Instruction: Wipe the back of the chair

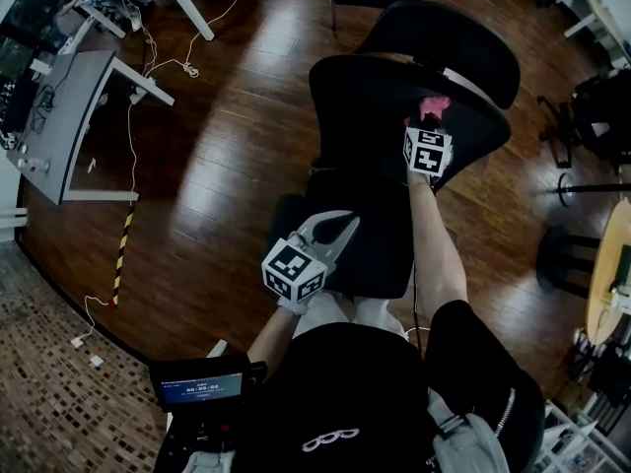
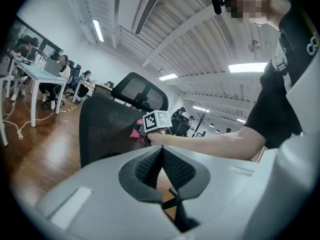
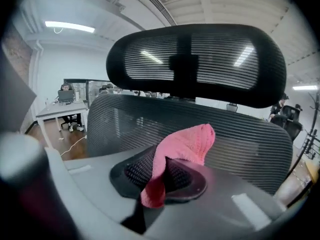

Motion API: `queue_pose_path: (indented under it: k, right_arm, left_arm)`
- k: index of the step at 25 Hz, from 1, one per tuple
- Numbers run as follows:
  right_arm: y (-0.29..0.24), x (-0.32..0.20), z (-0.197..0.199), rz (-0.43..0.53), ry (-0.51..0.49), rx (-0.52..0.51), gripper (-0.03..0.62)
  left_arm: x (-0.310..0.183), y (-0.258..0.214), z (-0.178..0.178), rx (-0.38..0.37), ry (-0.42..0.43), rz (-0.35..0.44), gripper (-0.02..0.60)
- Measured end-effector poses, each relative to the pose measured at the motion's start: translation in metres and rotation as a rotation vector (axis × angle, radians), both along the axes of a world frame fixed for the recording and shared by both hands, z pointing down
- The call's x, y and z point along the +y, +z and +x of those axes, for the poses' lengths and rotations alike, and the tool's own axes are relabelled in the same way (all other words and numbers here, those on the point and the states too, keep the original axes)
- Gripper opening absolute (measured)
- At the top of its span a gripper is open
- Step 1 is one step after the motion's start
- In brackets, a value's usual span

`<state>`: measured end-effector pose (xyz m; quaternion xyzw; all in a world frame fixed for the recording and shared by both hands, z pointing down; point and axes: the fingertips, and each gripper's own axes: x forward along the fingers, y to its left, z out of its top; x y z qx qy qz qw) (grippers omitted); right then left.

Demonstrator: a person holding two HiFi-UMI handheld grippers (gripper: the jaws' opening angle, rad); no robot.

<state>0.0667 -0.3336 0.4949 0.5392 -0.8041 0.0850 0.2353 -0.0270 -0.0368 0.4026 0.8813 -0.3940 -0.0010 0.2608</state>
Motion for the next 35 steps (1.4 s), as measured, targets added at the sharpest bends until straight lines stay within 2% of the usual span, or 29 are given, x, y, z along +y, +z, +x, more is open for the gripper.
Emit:
queue_pose_path:
  k: [12, 22, 24, 26, 31, 35]
  right_arm:
    - [0.005, 0.023, -0.189, -0.008, -0.278, -0.011, 0.04]
    - [0.016, 0.067, -0.302, -0.064, -0.576, -0.078, 0.04]
    - [0.019, 0.074, -0.311, -0.076, -0.615, -0.104, 0.04]
    - [0.024, 0.074, -0.306, -0.083, -0.604, -0.107, 0.04]
    - [0.04, 0.054, -0.25, -0.105, -0.461, -0.104, 0.04]
    - [0.041, 0.047, -0.212, -0.101, -0.415, -0.092, 0.04]
  left_arm:
    - [0.014, 0.013, -0.073, 0.024, -0.099, -0.032, -0.009]
    - [0.026, 0.019, -0.097, 0.012, -0.119, -0.05, -0.009]
    - [0.027, 0.021, -0.096, 0.008, -0.114, -0.059, -0.009]
    - [0.028, 0.021, -0.095, 0.004, -0.108, -0.067, -0.009]
    - [0.024, 0.021, -0.082, -0.005, -0.082, -0.07, -0.009]
    - [0.022, 0.022, -0.057, -0.016, -0.036, -0.074, -0.009]
